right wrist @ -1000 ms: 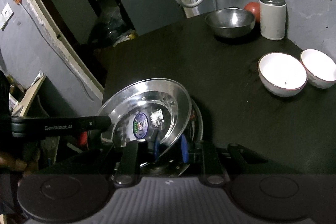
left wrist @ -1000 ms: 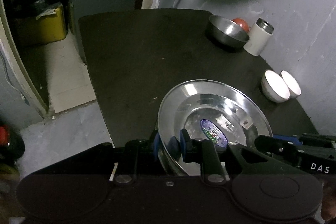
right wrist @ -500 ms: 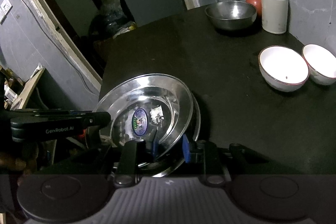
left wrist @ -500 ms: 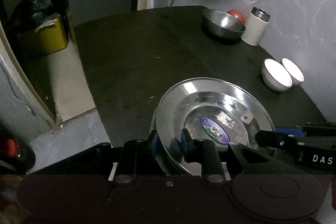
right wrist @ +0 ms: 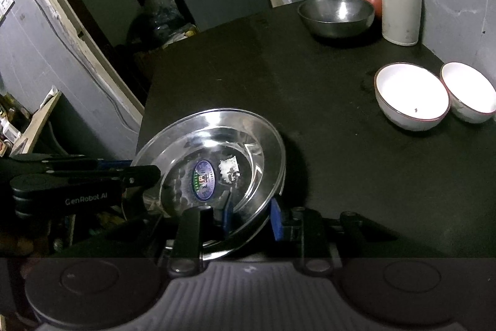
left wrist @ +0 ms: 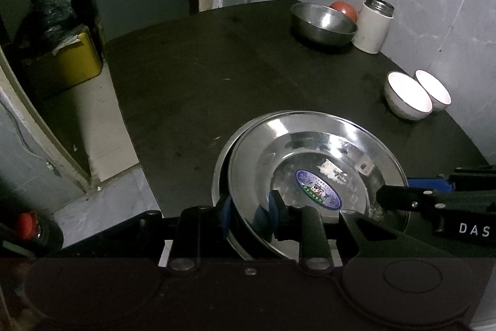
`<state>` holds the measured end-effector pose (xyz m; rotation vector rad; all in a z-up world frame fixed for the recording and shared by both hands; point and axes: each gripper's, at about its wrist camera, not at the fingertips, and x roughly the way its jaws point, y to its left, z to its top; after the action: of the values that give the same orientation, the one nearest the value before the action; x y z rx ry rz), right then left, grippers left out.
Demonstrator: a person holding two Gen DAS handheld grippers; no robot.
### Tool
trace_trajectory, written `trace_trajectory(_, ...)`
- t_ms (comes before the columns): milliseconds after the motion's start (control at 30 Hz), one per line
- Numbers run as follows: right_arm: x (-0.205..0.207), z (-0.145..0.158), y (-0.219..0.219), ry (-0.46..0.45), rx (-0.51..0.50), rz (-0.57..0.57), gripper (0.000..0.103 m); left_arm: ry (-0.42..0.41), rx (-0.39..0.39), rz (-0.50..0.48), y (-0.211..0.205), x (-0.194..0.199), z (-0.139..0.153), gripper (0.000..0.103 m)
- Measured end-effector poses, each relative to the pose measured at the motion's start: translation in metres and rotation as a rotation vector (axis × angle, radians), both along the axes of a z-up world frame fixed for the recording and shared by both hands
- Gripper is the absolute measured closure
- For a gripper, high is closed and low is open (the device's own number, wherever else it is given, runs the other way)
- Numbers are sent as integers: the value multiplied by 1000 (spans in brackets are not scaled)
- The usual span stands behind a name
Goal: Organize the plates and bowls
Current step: 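Lift the stickered plate and lower it onto the large steel plate, then open both grippers and pull them back from the stacked plates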
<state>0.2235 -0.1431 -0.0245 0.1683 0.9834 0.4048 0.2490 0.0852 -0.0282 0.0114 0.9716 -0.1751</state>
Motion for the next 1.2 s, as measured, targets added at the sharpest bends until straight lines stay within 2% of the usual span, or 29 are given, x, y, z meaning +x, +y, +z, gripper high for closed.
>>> trace_trajectory(467,1,-5,13,0,-80,40,71,40,30,27,-6,-2,-6,73)
trace_trajectory(700,3,-8,16,-13,-99,64,65,29,33,44,-7,-7,-2,73)
trace_trajectory(800,5,-9,15,-14,-98,69,65,11,47,53,-7,-9,2,65)
trace_trajectory(967,6,-9,16,-28,-97,80,64,-6,57,69,-4,-11,9,61)
trace_trajectory(1033,6,-9,18,-31,-98,85,63,-15,59,82,-2,-13,13,53)
trace_trajectory(1100,7,-9,19,-32,-100,93,58,-27,62,96,0,-14,16,46)
trace_trajectory(1200,6,-10,25,-37,-104,111,44,-38,68,113,2,-16,21,42)
